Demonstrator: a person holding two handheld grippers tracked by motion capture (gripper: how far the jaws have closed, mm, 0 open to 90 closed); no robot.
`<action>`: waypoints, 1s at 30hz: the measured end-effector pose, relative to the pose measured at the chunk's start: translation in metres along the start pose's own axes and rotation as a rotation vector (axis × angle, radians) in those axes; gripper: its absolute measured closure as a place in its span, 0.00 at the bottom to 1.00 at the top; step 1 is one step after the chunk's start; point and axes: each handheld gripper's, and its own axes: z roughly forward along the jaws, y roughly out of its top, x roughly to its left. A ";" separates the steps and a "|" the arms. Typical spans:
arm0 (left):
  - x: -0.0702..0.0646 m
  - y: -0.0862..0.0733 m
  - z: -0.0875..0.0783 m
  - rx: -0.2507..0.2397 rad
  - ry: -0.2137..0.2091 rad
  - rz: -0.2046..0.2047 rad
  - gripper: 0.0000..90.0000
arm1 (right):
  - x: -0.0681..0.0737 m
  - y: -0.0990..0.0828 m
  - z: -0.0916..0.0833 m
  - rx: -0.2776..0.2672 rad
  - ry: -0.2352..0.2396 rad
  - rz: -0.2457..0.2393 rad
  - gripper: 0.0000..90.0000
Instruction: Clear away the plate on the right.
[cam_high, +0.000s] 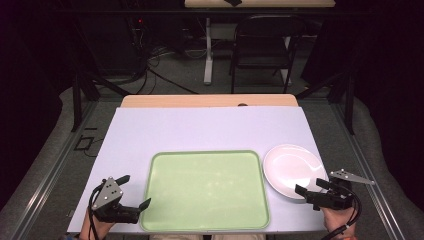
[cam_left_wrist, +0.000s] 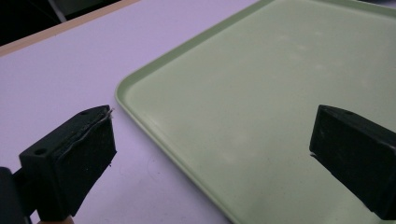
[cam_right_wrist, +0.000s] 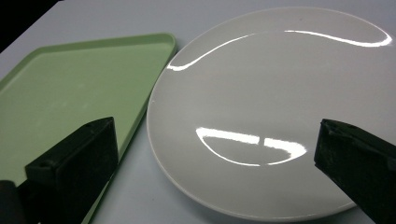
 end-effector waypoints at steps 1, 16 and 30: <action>0.000 0.000 0.000 0.002 -0.001 0.001 0.00 | -0.002 0.000 0.000 0.001 -0.014 0.014 0.00; 0.000 0.000 0.000 0.002 -0.002 0.005 0.00 | -0.022 -0.001 -0.001 0.018 -0.062 0.128 0.00; 0.000 0.000 0.000 -0.002 -0.004 0.003 0.00 | -0.037 -0.003 0.002 0.042 -0.103 0.240 0.00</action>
